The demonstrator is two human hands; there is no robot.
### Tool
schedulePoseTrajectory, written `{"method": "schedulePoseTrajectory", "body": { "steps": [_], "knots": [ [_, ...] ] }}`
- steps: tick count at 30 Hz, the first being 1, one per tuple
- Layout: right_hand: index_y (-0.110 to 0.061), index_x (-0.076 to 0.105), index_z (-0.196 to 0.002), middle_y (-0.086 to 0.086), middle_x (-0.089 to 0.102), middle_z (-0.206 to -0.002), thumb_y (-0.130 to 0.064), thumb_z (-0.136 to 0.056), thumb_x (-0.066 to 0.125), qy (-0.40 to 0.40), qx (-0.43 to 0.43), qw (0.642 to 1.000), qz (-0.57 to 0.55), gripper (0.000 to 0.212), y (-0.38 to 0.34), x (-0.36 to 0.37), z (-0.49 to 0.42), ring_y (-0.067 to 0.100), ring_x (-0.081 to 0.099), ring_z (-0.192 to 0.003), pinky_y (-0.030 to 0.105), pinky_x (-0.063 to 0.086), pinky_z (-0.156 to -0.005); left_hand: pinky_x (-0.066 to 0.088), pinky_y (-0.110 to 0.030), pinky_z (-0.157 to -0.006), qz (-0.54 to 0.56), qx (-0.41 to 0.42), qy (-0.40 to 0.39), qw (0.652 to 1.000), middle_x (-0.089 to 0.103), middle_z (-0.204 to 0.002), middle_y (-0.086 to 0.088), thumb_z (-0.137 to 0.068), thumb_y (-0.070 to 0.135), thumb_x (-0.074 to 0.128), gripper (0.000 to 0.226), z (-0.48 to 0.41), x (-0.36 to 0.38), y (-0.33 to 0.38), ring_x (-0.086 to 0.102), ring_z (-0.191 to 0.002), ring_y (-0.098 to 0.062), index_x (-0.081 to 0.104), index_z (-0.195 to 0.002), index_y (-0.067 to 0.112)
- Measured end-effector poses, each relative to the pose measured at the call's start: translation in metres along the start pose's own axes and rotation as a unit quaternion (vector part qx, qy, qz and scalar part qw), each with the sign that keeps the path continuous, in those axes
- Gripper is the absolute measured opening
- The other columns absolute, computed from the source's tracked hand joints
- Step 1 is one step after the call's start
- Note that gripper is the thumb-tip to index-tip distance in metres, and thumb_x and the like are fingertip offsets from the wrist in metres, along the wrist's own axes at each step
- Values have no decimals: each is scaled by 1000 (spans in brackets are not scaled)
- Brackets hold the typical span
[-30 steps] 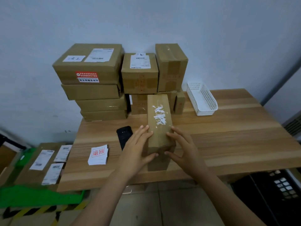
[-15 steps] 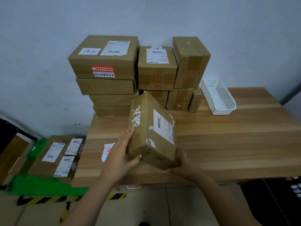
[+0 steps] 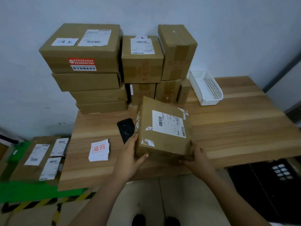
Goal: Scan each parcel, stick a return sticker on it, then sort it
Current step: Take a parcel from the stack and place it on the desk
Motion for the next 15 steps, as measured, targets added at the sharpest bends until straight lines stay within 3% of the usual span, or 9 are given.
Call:
{"method": "schedulePoseTrajectory", "body": {
  "steps": [6,11,13,15],
  "knots": [
    [-23,12,-154,13,36,-137,-33,-82,75,30,16,998,58,96,29,-27,15,29,47,-120,35,43,-94,50,-33,-94,7,-52,-57,997,57,-132,6,-81,24,76,75,-6,57,-7,55,-118,-11,34,-142,26],
    [-26,19,-151,11,36,-136,-29,-85,71,34,11,998,60,84,46,-30,17,25,45,-120,32,42,-95,47,-31,-93,-7,-82,-78,993,49,-142,2,-82,18,74,93,-5,81,-8,51,-125,-18,14,-153,27],
    [-28,23,-150,9,35,-138,-27,-86,70,26,4,998,60,79,50,-32,17,24,45,-121,32,42,-96,47,-30,-90,-23,-84,-90,992,47,-144,-1,-85,17,71,99,-1,86,-7,53,-124,-22,0,-154,29],
    [-28,27,-149,8,35,-138,-26,-86,70,19,-14,996,84,77,54,-37,14,24,49,-120,33,45,-96,46,-28,-82,-44,-78,-97,991,48,-144,-3,-88,21,69,96,2,89,-8,55,-120,-25,-2,-152,36]
  ]
}}
Point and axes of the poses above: each hand's wrist, its own z-axis away from the middle knuckle, its own x-axis out of the palm, y = z × x, the point moved 1 cm from there along -z, towards the middle knuckle
